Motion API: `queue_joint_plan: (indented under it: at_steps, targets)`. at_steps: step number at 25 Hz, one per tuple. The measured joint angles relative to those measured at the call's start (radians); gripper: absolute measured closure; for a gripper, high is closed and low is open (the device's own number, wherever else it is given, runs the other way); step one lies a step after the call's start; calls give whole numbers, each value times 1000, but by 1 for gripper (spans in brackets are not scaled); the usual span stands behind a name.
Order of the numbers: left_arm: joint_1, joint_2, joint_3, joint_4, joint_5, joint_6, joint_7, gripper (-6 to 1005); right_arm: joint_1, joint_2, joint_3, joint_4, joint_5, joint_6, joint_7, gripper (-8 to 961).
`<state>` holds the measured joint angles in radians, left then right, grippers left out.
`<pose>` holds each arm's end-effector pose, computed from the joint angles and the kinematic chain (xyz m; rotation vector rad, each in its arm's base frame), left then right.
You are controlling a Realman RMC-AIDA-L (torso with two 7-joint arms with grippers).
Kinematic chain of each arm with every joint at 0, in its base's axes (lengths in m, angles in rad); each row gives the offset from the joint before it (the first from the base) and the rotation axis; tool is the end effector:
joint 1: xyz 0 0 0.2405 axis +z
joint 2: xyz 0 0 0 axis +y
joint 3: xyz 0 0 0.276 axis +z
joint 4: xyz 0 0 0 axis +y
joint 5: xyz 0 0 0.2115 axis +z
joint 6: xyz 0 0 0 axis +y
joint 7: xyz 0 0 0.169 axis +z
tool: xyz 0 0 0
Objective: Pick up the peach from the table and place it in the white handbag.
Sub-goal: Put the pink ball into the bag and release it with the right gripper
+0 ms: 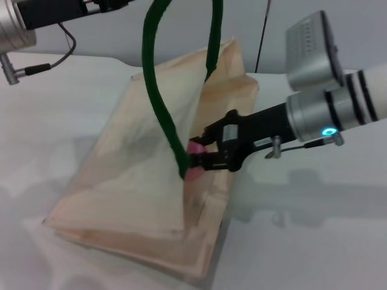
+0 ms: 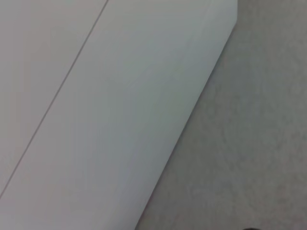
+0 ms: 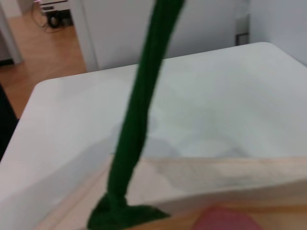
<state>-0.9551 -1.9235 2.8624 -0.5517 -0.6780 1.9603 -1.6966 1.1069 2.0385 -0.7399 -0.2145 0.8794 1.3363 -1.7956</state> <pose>-0.1696 0.4156 0.0812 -2.6056 -0.8097 -1.3526 0.1384 0.4118 -0.1130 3.1008 -0.2184 -0.3141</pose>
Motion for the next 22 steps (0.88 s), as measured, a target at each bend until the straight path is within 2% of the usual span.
queue_joint_plan:
  at_steps: [4,17,22]
  targets:
    - [5,3,0,1,-3,-4,0,916,26,5,-1,32,-4,-12,-22,628]
    - [31,6,0,3,-29,-11,6,915,28,1,8,31,2,22,-24,635]
    - [39,6,0,2,-29,-14,7,915,18,-3,10,15,19,60,-22,556]
